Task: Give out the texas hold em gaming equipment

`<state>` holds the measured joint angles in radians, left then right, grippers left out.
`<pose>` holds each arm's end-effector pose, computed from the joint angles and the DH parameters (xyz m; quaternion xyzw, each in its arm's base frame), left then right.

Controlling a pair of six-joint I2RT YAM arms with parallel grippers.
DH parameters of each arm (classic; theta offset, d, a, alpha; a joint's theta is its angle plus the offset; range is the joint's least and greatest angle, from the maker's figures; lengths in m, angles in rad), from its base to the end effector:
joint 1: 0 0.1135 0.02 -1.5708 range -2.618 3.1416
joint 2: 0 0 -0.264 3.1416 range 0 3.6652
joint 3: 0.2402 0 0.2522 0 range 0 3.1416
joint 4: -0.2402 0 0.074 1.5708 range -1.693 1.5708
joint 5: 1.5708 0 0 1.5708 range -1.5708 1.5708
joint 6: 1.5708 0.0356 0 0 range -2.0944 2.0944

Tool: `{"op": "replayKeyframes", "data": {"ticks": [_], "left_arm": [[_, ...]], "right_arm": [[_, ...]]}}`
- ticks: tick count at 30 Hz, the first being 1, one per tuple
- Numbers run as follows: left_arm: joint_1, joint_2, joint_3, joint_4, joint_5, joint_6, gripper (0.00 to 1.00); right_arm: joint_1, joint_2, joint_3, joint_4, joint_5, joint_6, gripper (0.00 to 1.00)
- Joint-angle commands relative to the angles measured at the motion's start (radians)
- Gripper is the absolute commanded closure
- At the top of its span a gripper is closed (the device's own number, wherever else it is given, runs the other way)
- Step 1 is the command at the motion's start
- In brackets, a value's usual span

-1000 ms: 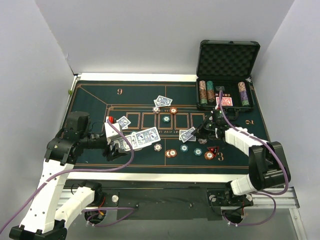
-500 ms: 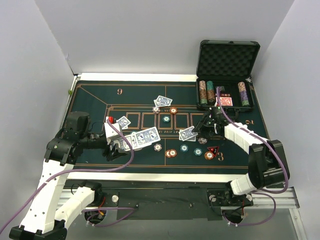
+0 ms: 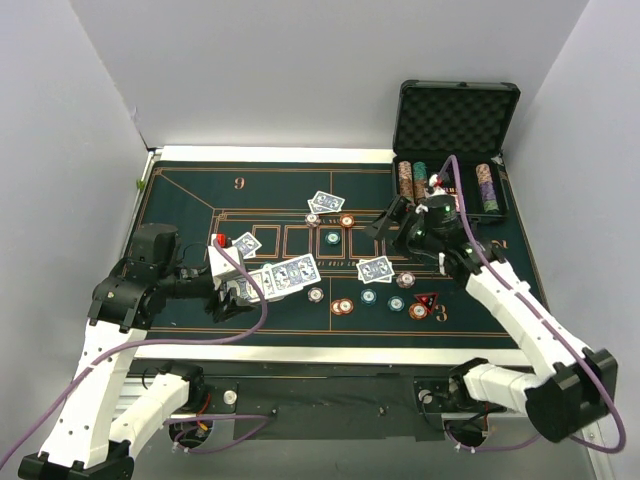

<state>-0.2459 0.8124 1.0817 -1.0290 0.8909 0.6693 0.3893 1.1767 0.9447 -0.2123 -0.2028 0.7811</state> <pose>0.1179 -0.0581 0.3618 0.5188 0.6688 -0.3123 0.4313 0.2463 0.1088 0.3125 0.1107 0.8356 0.3648 0.3955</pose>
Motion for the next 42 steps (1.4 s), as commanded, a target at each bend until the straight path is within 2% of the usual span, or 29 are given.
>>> {"op": "replayKeyframes", "data": {"ticks": [1,2,3,6,14,20,29,32,39,42], "left_arm": [[0.007,-0.005,0.041,0.020,0.037,0.006,0.70],[0.007,-0.007,0.041,0.020,0.037,0.006,0.70],[0.007,-0.007,0.041,0.020,0.039,0.007,0.70],[0.007,-0.005,0.041,0.017,0.036,0.010,0.70],[0.007,0.001,0.047,0.012,0.034,0.013,0.70],[0.007,-0.001,0.050,0.006,0.028,0.013,0.70],[0.007,-0.001,0.052,0.003,0.026,0.019,0.70],[0.007,-0.004,0.053,0.003,0.026,0.018,0.70],[0.007,-0.010,0.047,0.001,0.020,0.018,0.70],[0.007,-0.010,0.047,0.003,0.022,0.018,0.70]], "right_arm": [[0.078,-0.083,-0.001,0.173,-0.211,0.193,0.14],[0.089,-0.109,-0.032,0.203,-0.231,0.266,0.08],[0.112,-0.120,-0.041,0.300,-0.254,0.289,0.07],[0.169,-0.169,-0.055,0.369,-0.247,0.351,0.04],[0.449,-0.063,0.098,0.248,-0.133,0.241,0.02],[0.531,0.021,0.097,0.295,-0.112,0.260,0.04],[0.534,0.021,0.059,0.295,-0.076,0.277,0.24],[0.531,0.012,0.045,0.297,-0.067,0.283,0.39],[0.520,-0.023,0.023,0.297,-0.058,0.290,0.56],[0.513,-0.041,0.025,0.297,-0.063,0.296,0.69]]}}
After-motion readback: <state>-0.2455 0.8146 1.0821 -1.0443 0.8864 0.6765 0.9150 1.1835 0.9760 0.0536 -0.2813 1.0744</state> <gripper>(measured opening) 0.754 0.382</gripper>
